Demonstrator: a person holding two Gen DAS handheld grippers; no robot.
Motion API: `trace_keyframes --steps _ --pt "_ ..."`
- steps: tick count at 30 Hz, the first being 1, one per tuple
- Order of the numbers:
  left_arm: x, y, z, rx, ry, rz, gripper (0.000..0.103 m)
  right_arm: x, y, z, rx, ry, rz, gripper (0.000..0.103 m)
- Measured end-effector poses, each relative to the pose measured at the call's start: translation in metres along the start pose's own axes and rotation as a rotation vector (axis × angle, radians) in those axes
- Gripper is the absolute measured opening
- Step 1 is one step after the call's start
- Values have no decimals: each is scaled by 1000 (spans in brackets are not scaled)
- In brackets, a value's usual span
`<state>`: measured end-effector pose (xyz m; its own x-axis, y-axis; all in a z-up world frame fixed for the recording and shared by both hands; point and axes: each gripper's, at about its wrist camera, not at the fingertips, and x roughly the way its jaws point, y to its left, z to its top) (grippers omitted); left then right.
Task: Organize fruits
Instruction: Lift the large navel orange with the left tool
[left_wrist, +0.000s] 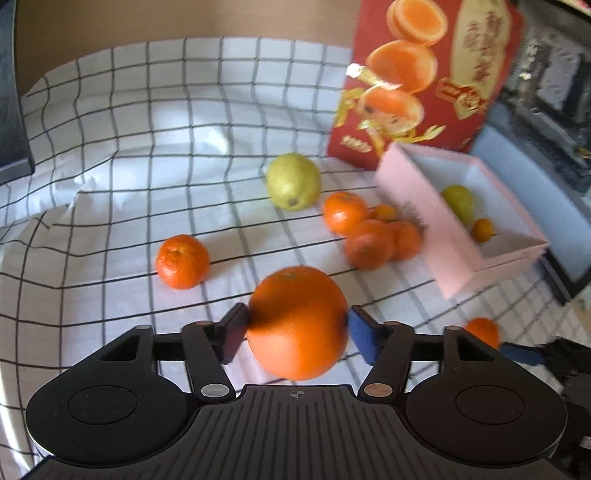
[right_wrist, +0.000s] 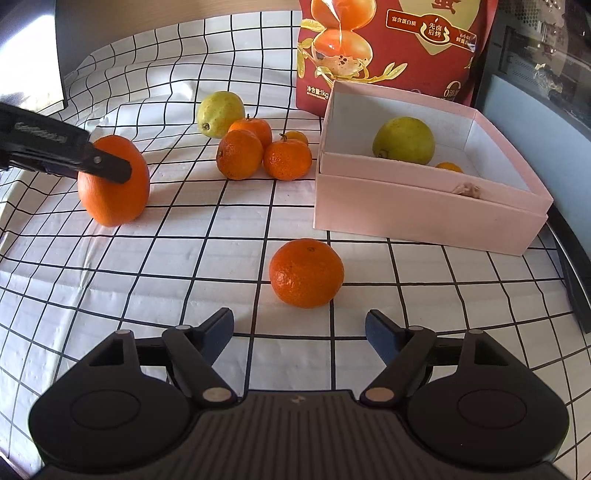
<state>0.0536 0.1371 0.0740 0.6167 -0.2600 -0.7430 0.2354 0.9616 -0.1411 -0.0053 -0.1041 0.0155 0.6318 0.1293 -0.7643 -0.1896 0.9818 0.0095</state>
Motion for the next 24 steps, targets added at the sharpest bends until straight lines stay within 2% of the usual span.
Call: trace_keyframes --steps 2,6,8,15,19,21,23,24 --pt "-5 -5 -1 11 -10 -21 58 0 0 0 0 0 0 79" --pt "-6 -14 -2 34 -6 -10 59 0 1 0 -2 0 2 79" --pt "-8 -17 -3 52 -4 -30 60 0 2 0 -7 0 6 79" --pt "-14 -33 -7 73 -23 -124 61 -2 4 -1 -20 0 16 79" --pt "-12 -50 -12 98 11 -244 59 -3 4 -2 -26 1 22 79" --pt "-9 -60 -17 116 27 -274 47 -3 3 -2 -27 1 23 79" --pt "-5 -71 -21 145 32 -266 37 -4 3 -2 -28 4 24 79" --pt "-4 -75 -23 156 32 -263 36 -4 2 -2 -29 5 25 79"
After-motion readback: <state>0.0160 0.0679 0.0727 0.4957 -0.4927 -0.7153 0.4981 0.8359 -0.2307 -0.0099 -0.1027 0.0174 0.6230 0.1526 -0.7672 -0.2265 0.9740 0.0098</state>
